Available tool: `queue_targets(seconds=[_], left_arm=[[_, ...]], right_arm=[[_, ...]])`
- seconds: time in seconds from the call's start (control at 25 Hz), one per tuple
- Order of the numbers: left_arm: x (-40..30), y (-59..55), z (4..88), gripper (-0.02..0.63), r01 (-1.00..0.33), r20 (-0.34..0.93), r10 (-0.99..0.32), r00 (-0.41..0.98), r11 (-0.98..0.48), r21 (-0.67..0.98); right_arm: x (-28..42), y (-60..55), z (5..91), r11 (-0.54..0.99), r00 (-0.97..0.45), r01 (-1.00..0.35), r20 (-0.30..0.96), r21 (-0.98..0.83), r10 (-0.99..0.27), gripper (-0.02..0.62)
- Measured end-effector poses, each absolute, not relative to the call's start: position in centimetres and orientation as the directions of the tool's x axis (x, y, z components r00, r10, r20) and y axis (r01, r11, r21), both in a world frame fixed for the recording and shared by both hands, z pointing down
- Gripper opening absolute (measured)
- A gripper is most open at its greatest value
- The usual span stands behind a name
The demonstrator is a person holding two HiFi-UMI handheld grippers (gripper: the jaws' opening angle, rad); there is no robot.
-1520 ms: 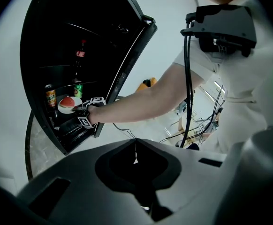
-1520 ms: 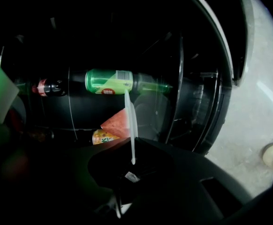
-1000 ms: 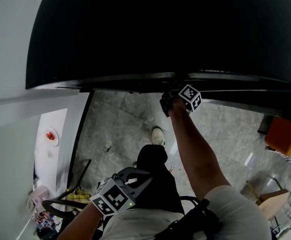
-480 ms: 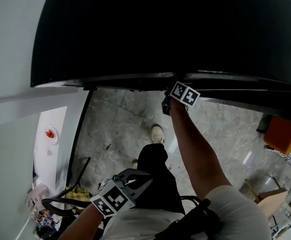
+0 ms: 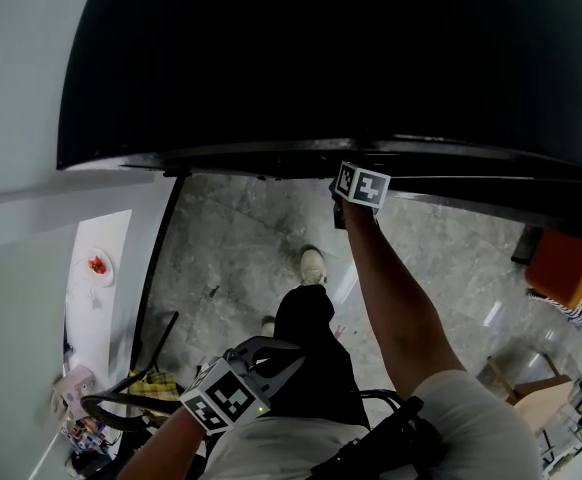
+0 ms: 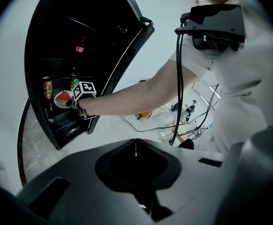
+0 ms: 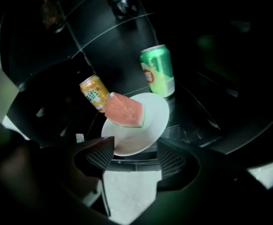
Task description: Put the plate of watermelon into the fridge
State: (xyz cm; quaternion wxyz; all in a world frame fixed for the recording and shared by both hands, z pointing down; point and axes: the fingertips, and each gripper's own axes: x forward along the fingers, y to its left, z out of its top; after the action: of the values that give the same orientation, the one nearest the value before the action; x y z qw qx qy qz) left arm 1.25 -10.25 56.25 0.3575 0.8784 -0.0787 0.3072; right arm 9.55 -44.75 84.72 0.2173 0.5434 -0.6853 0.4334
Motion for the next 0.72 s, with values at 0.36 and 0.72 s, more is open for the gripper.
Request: queue_targets(seconds=[0.36, 0.72], left_arm=[[1.8, -10.5, 55.9, 0.012, -0.358, 0.588, 0.072, 0.806, -0.732, 0.580], [1.9, -9.4, 53.9, 0.012, -0.338, 0.579, 0.061, 0.813, -0.760, 0.555]], right_arm=[[10.2, -44.4, 83.5, -0.013, -0.302, -0.925, 0.755, -0.380, -0.582, 0.293], [10.8, -40.6, 81.6, 0.034, -0.325, -0.927, 0.754, -0.374, -0.571, 0.291]])
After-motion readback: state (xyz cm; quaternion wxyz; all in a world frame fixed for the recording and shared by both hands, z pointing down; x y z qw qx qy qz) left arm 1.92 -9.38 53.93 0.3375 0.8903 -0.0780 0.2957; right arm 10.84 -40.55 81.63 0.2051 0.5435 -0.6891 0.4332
